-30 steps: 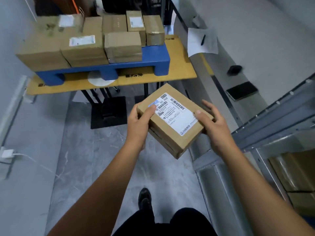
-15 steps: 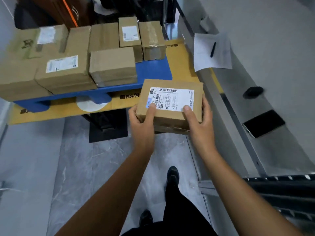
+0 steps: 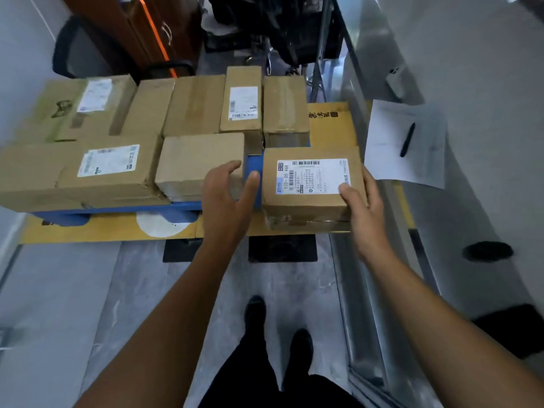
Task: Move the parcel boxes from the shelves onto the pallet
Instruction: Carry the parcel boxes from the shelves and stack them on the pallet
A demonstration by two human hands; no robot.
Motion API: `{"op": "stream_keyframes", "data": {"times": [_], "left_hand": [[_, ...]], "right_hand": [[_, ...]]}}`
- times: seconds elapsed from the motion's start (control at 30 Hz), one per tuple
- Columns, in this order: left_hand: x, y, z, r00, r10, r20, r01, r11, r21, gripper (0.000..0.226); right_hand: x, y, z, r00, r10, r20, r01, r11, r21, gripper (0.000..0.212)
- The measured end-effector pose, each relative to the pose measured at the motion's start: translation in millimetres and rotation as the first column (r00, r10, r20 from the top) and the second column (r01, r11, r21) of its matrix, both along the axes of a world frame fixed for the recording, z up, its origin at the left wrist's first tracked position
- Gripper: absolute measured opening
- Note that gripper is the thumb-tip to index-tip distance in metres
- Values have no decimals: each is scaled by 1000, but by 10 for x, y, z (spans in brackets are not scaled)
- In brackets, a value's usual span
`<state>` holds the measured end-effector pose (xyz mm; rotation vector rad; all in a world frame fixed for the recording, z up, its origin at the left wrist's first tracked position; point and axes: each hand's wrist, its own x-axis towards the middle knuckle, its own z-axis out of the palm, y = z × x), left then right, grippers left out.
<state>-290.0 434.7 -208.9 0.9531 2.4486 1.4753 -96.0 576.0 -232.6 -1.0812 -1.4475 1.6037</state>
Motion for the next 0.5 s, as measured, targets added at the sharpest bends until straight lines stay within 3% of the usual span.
{"op": "stream_keyframes", "data": {"times": [0.23,0.4,0.5], "left_hand": [[-692,504,-121,968,-167,-188,115,959,-260,67],[-809,649,-302,958,-223,-182,124,890,-438,76],[-732,636,-376,951,-194,-240,73,897,-436,79]], "right_hand": [[-644,446,-282,999,50,19,-50,999,-19,63],[-977,567,-446,998,53,42,-51,997,-50,70],[-1062,571,-532,997,22,68,-18,998,-58,64]]}}
